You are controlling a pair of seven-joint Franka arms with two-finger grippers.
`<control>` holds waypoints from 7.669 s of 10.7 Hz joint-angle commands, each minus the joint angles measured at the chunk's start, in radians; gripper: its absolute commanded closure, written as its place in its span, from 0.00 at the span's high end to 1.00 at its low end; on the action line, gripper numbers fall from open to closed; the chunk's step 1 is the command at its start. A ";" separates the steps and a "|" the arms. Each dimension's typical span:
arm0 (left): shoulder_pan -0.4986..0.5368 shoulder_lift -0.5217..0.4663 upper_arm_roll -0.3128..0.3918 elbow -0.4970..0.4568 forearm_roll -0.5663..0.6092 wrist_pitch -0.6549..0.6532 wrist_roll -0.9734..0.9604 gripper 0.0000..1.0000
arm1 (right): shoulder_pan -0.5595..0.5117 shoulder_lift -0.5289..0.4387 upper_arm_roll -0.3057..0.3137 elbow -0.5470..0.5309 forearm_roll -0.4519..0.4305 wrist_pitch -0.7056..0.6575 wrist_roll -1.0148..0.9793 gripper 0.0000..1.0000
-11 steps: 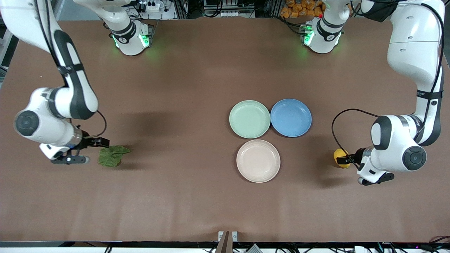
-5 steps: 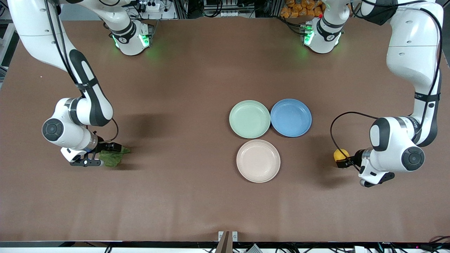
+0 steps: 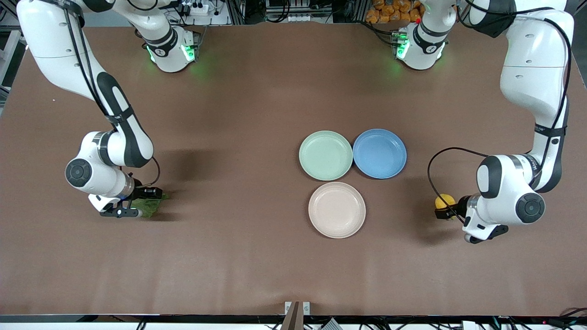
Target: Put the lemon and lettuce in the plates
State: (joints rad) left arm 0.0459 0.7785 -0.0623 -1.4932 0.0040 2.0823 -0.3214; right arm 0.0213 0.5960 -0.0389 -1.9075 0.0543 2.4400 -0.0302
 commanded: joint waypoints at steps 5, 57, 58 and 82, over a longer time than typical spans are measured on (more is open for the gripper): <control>-0.009 -0.008 0.003 -0.025 -0.009 0.019 -0.019 0.55 | 0.003 -0.022 0.013 0.109 0.019 -0.173 -0.004 0.00; -0.009 -0.692 -0.192 -0.909 -0.006 0.700 -0.565 1.00 | 0.069 -0.570 -0.095 0.444 -0.014 -0.892 -0.037 1.00; -0.009 -0.711 -0.203 -0.929 -0.007 0.700 -0.568 1.00 | 0.068 -0.581 -0.095 0.441 -0.014 -0.894 -0.031 1.00; 0.048 -0.766 -0.198 0.025 0.002 -0.640 0.126 1.00 | 0.040 -0.671 -0.030 0.324 -0.042 -0.892 -0.037 1.00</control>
State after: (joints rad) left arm 0.0891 -0.0075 -0.2607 -1.5108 -0.0154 1.4991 -0.2632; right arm 0.0867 -0.0604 -0.0734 -1.5783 -0.0169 1.5463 -0.0610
